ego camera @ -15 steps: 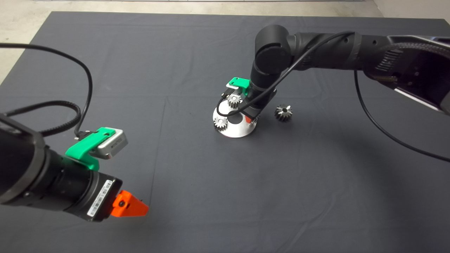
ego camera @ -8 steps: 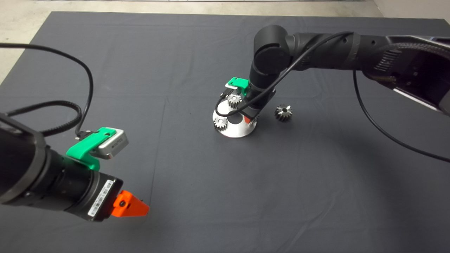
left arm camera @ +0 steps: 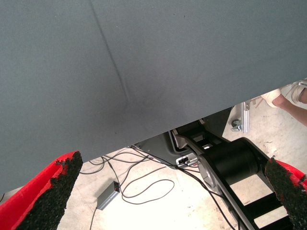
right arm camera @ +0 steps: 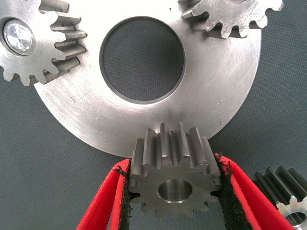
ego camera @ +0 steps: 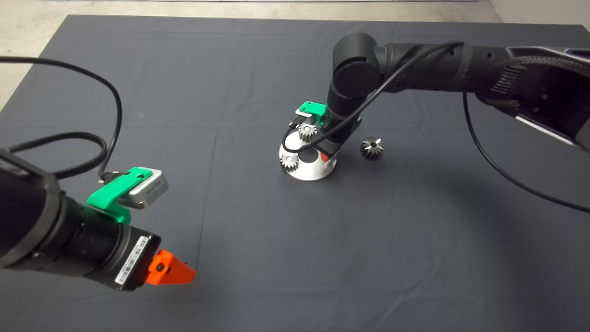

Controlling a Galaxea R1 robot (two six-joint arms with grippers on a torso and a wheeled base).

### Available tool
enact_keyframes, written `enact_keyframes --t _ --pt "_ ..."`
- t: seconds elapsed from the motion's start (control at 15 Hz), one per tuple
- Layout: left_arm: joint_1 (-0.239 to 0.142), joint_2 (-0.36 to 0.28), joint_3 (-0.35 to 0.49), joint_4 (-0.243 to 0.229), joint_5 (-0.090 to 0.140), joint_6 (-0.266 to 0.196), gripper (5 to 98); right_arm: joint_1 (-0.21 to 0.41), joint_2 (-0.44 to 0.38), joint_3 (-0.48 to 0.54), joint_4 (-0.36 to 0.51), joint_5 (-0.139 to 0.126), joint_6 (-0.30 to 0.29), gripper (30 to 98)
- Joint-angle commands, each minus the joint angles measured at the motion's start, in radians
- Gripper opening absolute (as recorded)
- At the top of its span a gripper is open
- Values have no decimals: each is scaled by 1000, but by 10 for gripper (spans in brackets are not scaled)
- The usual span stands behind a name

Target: Remove an incorrectly installed larger gear and replace it with the correct smaller gear

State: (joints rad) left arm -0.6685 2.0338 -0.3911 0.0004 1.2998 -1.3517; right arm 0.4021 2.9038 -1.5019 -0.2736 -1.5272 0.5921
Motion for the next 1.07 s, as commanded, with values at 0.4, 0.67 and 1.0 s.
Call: enact_keyframes --t 0.4,0.67,1.0 --pt "-11 3 -4 -14 -3 0 982 27 7 3 -26 -131 -3 396" --pt "-11 3 -6 -14 -7 0 982 31 -3 8 -22 -131 -5 398" --pt "-11 46 -32 -14 -8 0 982 31 5 11 -22 -131 -5 396"
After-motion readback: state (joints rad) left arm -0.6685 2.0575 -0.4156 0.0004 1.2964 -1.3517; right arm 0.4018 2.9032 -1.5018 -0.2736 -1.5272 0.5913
